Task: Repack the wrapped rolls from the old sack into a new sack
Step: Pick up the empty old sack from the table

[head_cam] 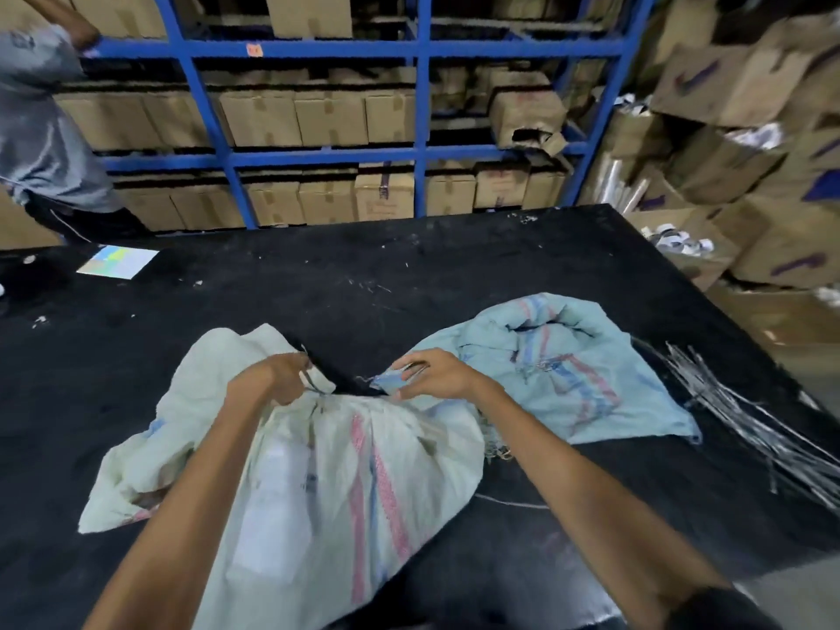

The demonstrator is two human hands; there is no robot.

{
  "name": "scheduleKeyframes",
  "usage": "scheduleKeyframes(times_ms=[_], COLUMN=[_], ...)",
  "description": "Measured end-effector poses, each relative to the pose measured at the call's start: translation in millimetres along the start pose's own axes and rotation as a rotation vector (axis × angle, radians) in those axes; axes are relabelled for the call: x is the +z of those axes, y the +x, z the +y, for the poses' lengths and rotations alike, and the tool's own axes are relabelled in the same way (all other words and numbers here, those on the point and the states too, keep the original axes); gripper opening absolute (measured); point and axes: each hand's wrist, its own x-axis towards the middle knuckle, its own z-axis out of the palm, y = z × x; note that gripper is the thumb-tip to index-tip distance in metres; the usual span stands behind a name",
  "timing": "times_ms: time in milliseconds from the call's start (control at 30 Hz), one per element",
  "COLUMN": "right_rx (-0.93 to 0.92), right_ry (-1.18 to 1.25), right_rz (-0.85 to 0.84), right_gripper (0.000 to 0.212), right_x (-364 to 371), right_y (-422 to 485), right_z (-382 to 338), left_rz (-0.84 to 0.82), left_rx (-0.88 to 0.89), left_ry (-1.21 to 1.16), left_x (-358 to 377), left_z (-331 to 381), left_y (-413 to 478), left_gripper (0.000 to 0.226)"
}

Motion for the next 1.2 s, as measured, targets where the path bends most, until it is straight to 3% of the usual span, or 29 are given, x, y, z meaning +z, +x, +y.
scheduleKeyframes(times_ms=[100,267,367,533,733,800,900,967,1067,1133,1200], right_rx=[0.035,0.209,0.462,0.850,0.953,1.004,0.979,0.959,0.975,0.965,0.943], right_ry=[-0.007,-0.104,-0.168,-0.102,0.177,0.104,-0.005,0.042,0.038,0.034,-0.036], right_rz=[0.179,0.491,0.625,0.561,0.429,0.386,0.474,0.552,0.623,0.686,0.718], right_gripper=[0.042,0.041,0.053,0.090,0.129,0.134,0.119,0.087,0.038,0.031,0.041], right_x=[-55.8,-157.5,-202.0,-236.0,-244.7,-240.8,-234.2,-231.3,-233.2,-236.9,-242.5], right_y=[-17.2,-56.7,-76.1,-90.3,-71.0,-61.3,-46.4,-35.9,-29.1,-29.3,-30.3], right_z=[31.7,98.8,154.6,247.4,328.6,340.8,343.7,342.3,329.4,316.5,303.3], left_rz=[-0.022,0.044,0.123,0.111,0.016,-0.017,0.029,0.092,0.105,0.128,0.215], left_rx=[0.009,0.213,0.146,-0.052,-0.131,-0.143,-0.162,-0.159,-0.134,-0.127,-0.091], left_ry=[0.196,-0.145,-0.358,-0.341,-0.278,-0.249,-0.211,-0.194,-0.301,-0.365,-0.431], left_x=[-16.4,-2.8,33.6,97.4,132.3,142.7,153.8,153.9,143.5,135.5,122.8], left_z=[64.2,179.4,240.8,284.5,285.2,288.8,299.3,303.6,307.0,311.2,318.9], left_y=[-17.8,24.6,65.4,138.6,210.8,223.1,230.5,237.5,244.3,239.6,227.2], left_gripper=[0.069,0.074,0.070,0.086,0.120,0.127,0.133,0.127,0.096,0.073,0.043])
